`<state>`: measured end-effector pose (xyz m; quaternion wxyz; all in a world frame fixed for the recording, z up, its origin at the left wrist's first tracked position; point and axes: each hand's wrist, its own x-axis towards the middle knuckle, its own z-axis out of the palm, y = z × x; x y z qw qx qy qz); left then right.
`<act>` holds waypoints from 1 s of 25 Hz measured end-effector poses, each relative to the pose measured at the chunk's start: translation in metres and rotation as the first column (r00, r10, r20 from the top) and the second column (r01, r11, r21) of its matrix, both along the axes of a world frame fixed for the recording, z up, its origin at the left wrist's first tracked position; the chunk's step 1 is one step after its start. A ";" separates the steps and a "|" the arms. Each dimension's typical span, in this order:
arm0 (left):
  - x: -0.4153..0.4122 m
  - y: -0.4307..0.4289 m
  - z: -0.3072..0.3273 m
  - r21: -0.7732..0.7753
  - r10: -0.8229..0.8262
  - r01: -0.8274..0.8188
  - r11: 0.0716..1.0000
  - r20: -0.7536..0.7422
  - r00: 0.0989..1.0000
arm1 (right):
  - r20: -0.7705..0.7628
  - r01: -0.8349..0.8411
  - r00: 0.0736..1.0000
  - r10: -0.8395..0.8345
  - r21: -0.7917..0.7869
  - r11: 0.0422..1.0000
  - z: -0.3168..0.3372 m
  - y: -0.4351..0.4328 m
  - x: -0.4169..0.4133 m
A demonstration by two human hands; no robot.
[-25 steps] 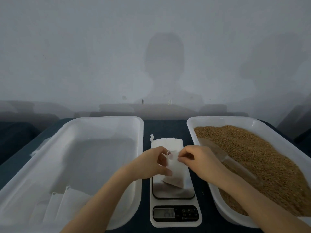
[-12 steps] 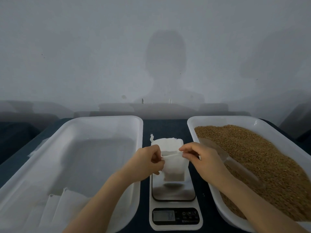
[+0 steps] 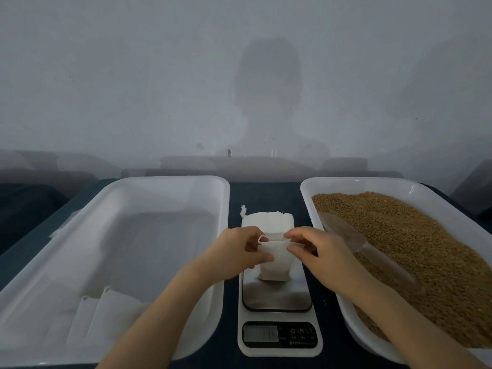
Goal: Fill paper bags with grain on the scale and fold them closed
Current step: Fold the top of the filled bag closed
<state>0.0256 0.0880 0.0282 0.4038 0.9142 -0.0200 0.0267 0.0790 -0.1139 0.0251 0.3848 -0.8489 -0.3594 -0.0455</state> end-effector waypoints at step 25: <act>0.002 -0.002 -0.007 0.045 0.004 -0.007 0.999 0.076 0.997 | 0.031 0.002 1.000 -0.001 -0.024 1.000 -0.001 0.000 -0.001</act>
